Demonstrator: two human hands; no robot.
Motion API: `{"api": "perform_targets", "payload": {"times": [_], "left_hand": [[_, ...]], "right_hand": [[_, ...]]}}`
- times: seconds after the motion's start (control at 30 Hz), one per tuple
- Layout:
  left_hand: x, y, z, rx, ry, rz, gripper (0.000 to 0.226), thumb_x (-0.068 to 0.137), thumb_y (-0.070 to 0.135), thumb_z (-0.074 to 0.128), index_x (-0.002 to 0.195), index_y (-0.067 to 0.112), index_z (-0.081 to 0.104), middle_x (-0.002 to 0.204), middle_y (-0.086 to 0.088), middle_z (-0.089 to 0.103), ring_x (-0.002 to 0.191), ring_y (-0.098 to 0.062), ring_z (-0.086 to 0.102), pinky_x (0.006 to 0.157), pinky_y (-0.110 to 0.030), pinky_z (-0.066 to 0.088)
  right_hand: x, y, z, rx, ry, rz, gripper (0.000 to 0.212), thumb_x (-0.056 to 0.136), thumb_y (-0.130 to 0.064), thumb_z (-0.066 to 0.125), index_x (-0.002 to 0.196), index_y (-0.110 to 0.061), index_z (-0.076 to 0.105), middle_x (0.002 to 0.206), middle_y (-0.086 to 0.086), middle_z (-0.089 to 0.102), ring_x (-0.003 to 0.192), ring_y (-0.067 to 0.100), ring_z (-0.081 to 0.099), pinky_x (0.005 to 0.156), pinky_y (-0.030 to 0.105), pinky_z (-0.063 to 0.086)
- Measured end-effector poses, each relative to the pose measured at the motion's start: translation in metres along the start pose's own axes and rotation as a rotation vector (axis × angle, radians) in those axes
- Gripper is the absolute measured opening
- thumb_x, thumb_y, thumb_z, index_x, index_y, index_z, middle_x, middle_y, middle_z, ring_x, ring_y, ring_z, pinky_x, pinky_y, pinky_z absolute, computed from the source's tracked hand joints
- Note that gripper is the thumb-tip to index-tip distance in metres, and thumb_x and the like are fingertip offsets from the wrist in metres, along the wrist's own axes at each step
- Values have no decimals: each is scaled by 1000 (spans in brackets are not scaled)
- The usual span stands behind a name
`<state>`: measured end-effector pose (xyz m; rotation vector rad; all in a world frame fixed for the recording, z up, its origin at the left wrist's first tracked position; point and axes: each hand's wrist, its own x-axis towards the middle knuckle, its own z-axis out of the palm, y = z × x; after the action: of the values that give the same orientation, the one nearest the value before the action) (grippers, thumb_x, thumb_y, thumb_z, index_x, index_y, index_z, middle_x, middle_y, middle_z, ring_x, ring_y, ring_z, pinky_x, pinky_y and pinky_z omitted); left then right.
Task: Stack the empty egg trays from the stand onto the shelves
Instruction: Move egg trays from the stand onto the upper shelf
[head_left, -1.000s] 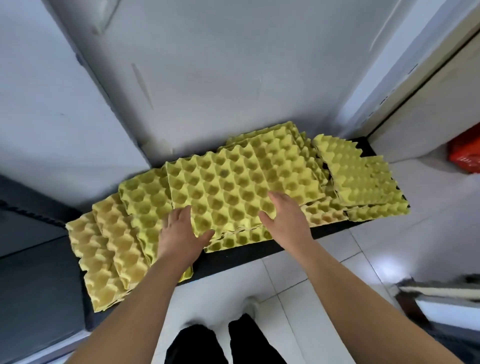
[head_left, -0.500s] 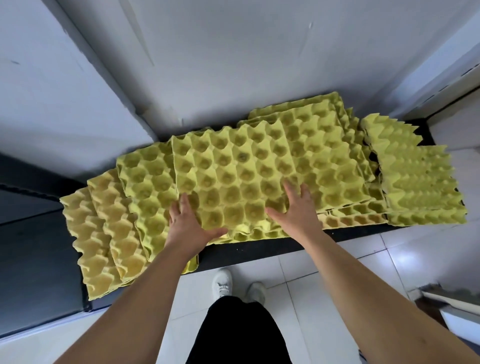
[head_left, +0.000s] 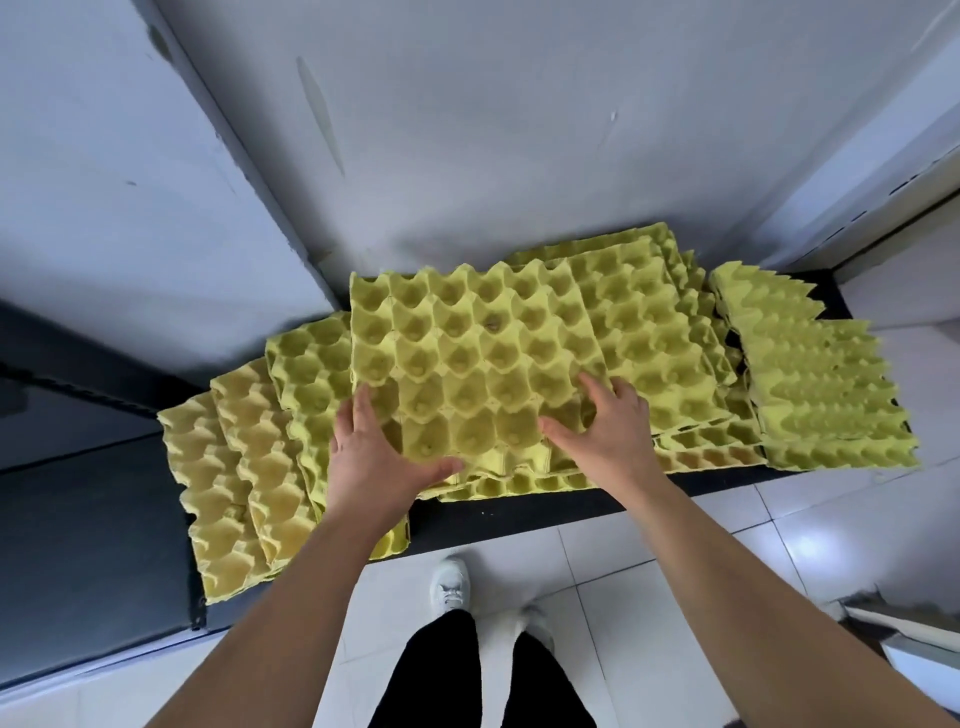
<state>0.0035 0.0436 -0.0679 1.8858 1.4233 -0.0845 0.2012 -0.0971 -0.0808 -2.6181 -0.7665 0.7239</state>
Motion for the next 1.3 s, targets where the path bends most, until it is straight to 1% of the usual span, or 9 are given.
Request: {"api": "perform_targets", "payload": {"times": [0.27, 0.43, 0.53, 0.67, 0.77, 0.83, 0.97, 1.1, 1.3], "left_hand": [[-79, 15, -57, -139, 284, 71, 141, 36, 71, 81, 151, 29, 10, 155, -3, 23, 141, -25, 28, 110, -50, 34], [-151, 19, -88, -263, 497, 133, 134, 31, 75, 80, 146, 29, 26, 143, 6, 39, 131, -15, 39, 104, -44, 42], [-198, 23, -107, -326, 620, 200, 119, 36, 62, 86, 140, 34, 33, 133, 16, 41, 123, -6, 41, 99, -32, 41], [-256, 21, -141, -346, 767, 239, 123, 35, 63, 84, 142, 35, 32, 137, 14, 40, 123, -8, 44, 100, -35, 43], [-298, 12, -173, -347, 883, 241, 124, 35, 61, 84, 144, 33, 31, 135, 15, 40, 116, -6, 47, 92, -28, 40], [-325, 3, -196, -350, 962, 234, 125, 36, 59, 84, 144, 32, 29, 133, 16, 40, 110, -3, 46, 88, -23, 37], [-372, -23, -248, -350, 1095, 226, 124, 36, 59, 85, 144, 27, 31, 131, 12, 44, 114, -6, 46, 89, -24, 36], [-409, -64, -298, -397, 1203, 234, 113, 41, 50, 90, 139, 31, 36, 118, 18, 44, 105, -2, 46, 86, -21, 35], [-454, -151, -382, -407, 1273, 210, 124, 33, 63, 82, 142, 30, 34, 127, 11, 48, 111, -7, 50, 94, -27, 41]], "right_hand": [[-54, -44, -66, 43, 95, -219, 82, 73, -70, 59, 140, -27, 40, 152, 14, 27, 140, 33, 20, 113, 52, 21], [-95, -66, -107, 41, 170, -382, 82, 70, -74, 57, 137, -28, 46, 149, 15, 31, 139, 31, 25, 113, 50, 25], [-128, -82, -128, 63, 226, -492, 81, 70, -73, 57, 136, -27, 48, 147, 15, 33, 137, 29, 27, 111, 47, 26], [-173, -112, -150, 131, 313, -635, 79, 69, -73, 56, 133, -26, 51, 143, 13, 38, 133, 27, 32, 108, 47, 32], [-208, -145, -162, 199, 334, -735, 79, 67, -74, 56, 131, -27, 52, 140, 10, 40, 131, 25, 33, 104, 49, 37], [-232, -170, -168, 227, 350, -806, 77, 69, -72, 58, 131, -27, 52, 139, 8, 41, 130, 24, 34, 103, 48, 37], [-282, -226, -175, 287, 388, -961, 76, 69, -71, 61, 128, -25, 54, 131, 8, 47, 124, 26, 39, 100, 46, 40], [-333, -289, -167, 339, 404, -1091, 75, 67, -70, 63, 126, -23, 57, 127, 8, 50, 121, 26, 43, 99, 44, 41], [-409, -389, -125, 367, 382, -1191, 80, 65, -75, 59, 125, -23, 58, 127, 9, 51, 120, 28, 45, 99, 44, 42]]}}
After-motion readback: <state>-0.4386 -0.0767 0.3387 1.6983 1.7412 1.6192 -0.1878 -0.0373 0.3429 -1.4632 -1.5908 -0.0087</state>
